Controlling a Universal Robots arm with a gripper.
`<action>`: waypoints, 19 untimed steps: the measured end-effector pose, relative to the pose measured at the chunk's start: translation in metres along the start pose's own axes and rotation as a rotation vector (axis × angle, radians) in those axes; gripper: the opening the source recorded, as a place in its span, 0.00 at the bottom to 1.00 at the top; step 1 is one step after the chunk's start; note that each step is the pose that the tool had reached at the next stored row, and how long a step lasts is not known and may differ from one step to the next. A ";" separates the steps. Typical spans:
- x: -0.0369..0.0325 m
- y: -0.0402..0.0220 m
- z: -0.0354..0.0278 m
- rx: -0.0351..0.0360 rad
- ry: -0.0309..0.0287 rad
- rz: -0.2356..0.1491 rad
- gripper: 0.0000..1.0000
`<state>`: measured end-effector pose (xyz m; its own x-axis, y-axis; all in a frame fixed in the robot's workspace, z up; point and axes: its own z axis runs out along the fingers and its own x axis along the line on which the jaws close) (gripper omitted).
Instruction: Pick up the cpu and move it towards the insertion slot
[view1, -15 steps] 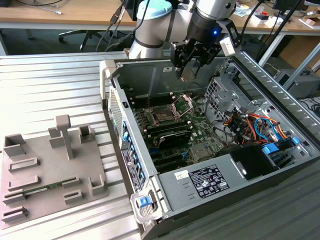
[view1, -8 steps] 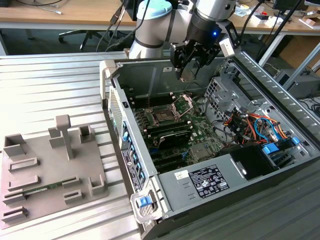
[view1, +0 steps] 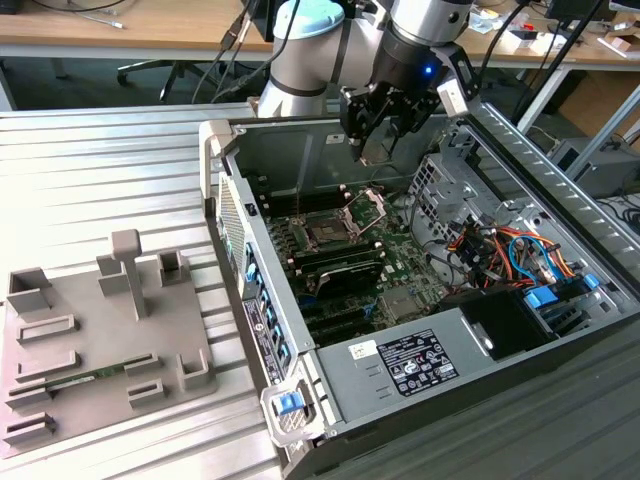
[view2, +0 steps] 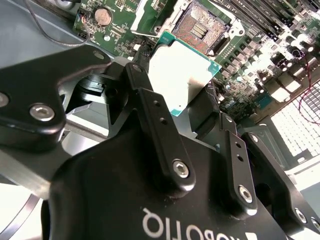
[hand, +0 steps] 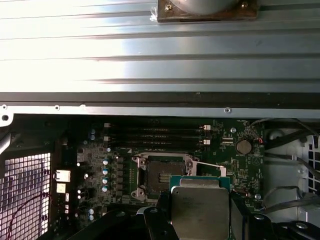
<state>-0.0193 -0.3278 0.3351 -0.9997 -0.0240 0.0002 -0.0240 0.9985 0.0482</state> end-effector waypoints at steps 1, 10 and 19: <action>0.0000 0.0000 0.0007 0.0001 0.0000 0.000 0.55; 0.0000 -0.0002 0.0041 0.0000 0.0000 0.000 0.55; 0.0000 -0.0004 0.0074 0.0001 0.0000 0.000 0.55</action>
<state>-0.0193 -0.3278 0.3276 -0.9997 -0.0240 0.0003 -0.0240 0.9986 0.0481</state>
